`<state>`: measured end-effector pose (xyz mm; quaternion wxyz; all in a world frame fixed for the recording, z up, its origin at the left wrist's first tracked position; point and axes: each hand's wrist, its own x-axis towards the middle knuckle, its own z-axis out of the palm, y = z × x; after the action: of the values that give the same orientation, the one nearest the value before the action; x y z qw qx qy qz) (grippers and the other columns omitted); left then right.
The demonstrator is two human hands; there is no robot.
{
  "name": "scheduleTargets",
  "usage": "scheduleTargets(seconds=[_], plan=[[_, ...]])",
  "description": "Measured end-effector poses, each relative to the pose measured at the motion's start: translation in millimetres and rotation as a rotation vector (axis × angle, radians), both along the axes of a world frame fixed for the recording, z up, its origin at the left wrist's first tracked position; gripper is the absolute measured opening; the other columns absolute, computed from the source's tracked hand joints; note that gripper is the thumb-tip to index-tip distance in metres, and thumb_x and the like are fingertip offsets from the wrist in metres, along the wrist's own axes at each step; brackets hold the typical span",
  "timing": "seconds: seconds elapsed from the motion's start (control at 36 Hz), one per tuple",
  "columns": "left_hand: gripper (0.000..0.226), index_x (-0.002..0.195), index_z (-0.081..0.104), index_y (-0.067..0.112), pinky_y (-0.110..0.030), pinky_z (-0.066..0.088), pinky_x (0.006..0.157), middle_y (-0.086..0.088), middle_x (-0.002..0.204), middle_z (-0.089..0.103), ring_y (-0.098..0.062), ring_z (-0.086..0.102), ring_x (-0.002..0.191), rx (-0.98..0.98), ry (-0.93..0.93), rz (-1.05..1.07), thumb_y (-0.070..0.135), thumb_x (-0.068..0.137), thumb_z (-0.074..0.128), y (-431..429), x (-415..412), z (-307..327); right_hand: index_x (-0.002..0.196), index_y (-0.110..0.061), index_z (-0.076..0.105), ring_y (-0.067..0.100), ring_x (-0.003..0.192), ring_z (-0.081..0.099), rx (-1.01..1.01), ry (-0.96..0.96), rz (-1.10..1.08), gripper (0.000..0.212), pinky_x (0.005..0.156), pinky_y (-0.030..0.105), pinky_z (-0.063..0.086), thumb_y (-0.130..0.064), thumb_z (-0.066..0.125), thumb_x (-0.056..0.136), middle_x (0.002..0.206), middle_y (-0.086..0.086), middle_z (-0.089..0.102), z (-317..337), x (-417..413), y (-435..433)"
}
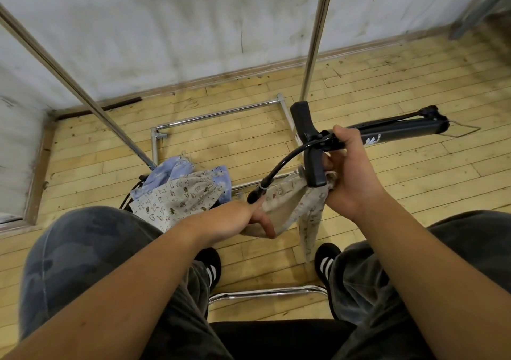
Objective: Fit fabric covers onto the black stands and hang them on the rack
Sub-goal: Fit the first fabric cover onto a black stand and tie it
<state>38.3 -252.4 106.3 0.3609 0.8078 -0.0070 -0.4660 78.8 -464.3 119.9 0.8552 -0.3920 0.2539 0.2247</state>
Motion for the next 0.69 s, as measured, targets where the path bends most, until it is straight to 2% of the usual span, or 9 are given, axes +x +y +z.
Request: scheduleTargets(seconds=[0.08,0.14,0.17,0.22,0.28,0.36,0.53,0.61,0.69], plan=[[0.048,0.099,0.08,0.023,-0.017,0.026,0.095,-0.006,0.154,0.047,-0.019,0.051,0.123,0.02,0.044,0.101,0.032,0.11,0.035,1.7,-0.1,-6.6,0.085,-0.018,0.057,0.013,0.059,0.038,-0.072,-0.015,0.043,0.037,0.069,0.033,0.038,-0.052,0.07,0.082,0.063,-0.006,0.036,-3.5,0.6,-0.4],[0.033,0.1,0.071,0.021,-0.017,0.032,0.076,-0.005,0.111,0.063,-0.014,0.054,0.092,0.127,-0.005,0.096,0.022,0.108,0.039,5.5,0.3,-15.5,0.081,-0.021,0.053,0.015,0.065,0.027,-0.12,-0.038,0.065,0.041,0.072,0.036,0.033,-0.054,0.075,0.072,0.068,-0.005,0.032,-7.1,1.3,0.0],[0.027,0.1,0.062,0.018,-0.019,0.033,0.069,-0.003,0.091,0.055,-0.014,0.049,0.078,0.178,-0.033,0.096,0.017,0.108,0.036,6.1,1.4,-20.0,0.08,-0.021,0.053,0.019,0.069,0.025,-0.144,-0.054,0.072,0.042,0.077,0.038,0.033,-0.055,0.076,0.07,0.069,-0.005,0.034,-7.8,1.4,-0.2],[0.024,0.11,0.056,0.005,-0.021,0.034,0.061,0.0,0.076,0.041,-0.014,0.042,0.066,0.251,-0.104,0.102,0.012,0.107,0.034,6.6,1.9,-28.0,0.083,-0.02,0.057,0.022,0.076,0.031,-0.2,-0.071,0.112,0.045,0.084,0.043,0.033,-0.057,0.077,0.069,0.072,-0.002,0.043,-7.6,0.3,0.0],[0.029,0.118,0.059,0.006,-0.028,0.047,0.068,0.0,0.081,0.052,-0.019,0.055,0.075,0.316,-0.191,0.03,0.022,0.106,0.038,6.6,2.7,-30.9,0.091,-0.017,0.063,0.027,0.082,0.043,-0.257,-0.082,0.153,0.049,0.084,0.044,0.037,-0.058,0.077,0.067,0.083,0.006,0.051,-7.3,-1.5,0.8],[0.031,0.12,0.059,0.016,-0.04,0.055,0.079,-0.003,0.098,0.068,-0.021,0.064,0.087,0.367,-0.297,-0.022,0.03,0.103,0.039,9.6,4.0,-33.0,0.101,-0.019,0.067,0.026,0.094,0.042,-0.363,-0.126,0.201,0.053,0.084,0.045,0.036,-0.06,0.074,0.068,0.1,0.007,0.048,-6.3,-3.3,2.7],[0.037,0.125,0.063,0.026,-0.039,0.056,0.088,0.003,0.1,0.075,-0.017,0.068,0.094,0.357,-0.413,0.071,0.039,0.1,0.039,14.7,7.3,-33.8,0.092,-0.025,0.071,0.019,0.075,0.043,-0.461,-0.183,0.262,0.045,0.082,0.042,0.036,-0.063,0.072,0.068,0.073,-0.005,0.046,-6.5,-3.2,2.0],[0.04,0.131,0.061,0.028,-0.032,0.054,0.081,0.0,0.107,0.074,-0.017,0.067,0.09,0.37,-0.482,0.062,0.045,0.099,0.044,10.9,5.6,-30.5,0.108,-0.012,0.072,0.016,0.072,0.044,-0.566,-0.224,0.307,0.066,0.081,0.041,0.037,-0.065,0.071,0.071,0.069,-0.008,0.046,-12.0,-3.2,-0.2],[0.041,0.134,0.06,0.029,-0.027,0.045,0.064,0.002,0.096,0.073,-0.01,0.064,0.075,0.329,-0.528,0.057,0.043,0.097,0.049,8.5,4.9,-29.1,0.101,-0.021,0.076,0.014,0.075,0.053,-0.633,-0.275,0.336,0.041,0.08,0.037,0.044,-0.056,0.072,0.081,0.068,-0.012,0.054,-12.6,-6.3,0.7]])
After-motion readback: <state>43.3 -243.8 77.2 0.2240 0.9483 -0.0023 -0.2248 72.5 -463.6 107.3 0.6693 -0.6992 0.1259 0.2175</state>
